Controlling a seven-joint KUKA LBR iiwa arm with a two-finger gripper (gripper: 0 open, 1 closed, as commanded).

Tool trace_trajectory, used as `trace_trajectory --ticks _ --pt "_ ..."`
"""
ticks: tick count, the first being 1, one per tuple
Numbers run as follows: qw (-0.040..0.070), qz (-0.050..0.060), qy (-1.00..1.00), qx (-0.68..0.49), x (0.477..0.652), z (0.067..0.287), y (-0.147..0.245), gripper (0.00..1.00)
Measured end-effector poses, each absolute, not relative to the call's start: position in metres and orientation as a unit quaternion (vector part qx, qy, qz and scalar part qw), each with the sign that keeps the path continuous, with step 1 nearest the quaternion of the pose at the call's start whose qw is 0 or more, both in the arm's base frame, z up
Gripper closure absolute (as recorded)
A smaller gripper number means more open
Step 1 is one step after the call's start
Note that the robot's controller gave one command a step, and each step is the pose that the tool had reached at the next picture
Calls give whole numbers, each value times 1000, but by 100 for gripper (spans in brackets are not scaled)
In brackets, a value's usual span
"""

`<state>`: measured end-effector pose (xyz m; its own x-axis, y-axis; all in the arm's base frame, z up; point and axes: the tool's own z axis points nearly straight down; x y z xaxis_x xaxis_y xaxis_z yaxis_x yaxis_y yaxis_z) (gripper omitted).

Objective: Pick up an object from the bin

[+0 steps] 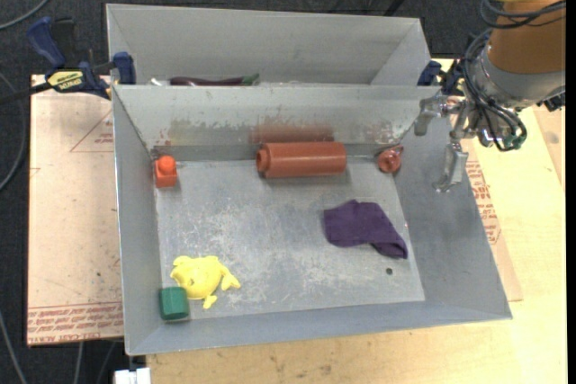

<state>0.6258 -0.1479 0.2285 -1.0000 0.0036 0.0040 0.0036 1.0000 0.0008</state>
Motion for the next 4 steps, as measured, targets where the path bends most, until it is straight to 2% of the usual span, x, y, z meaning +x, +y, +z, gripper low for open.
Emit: trace_trajectory --ticks 1,2,3,4 --pt "-1 0 -1000 -1 627 234 -147 0" --pt "-3 1 -999 35 615 195 -132 0" --pt "-1 -1 -1000 6 589 162 -124 0" --pt "-3 0 -999 -51 589 140 -100 0"
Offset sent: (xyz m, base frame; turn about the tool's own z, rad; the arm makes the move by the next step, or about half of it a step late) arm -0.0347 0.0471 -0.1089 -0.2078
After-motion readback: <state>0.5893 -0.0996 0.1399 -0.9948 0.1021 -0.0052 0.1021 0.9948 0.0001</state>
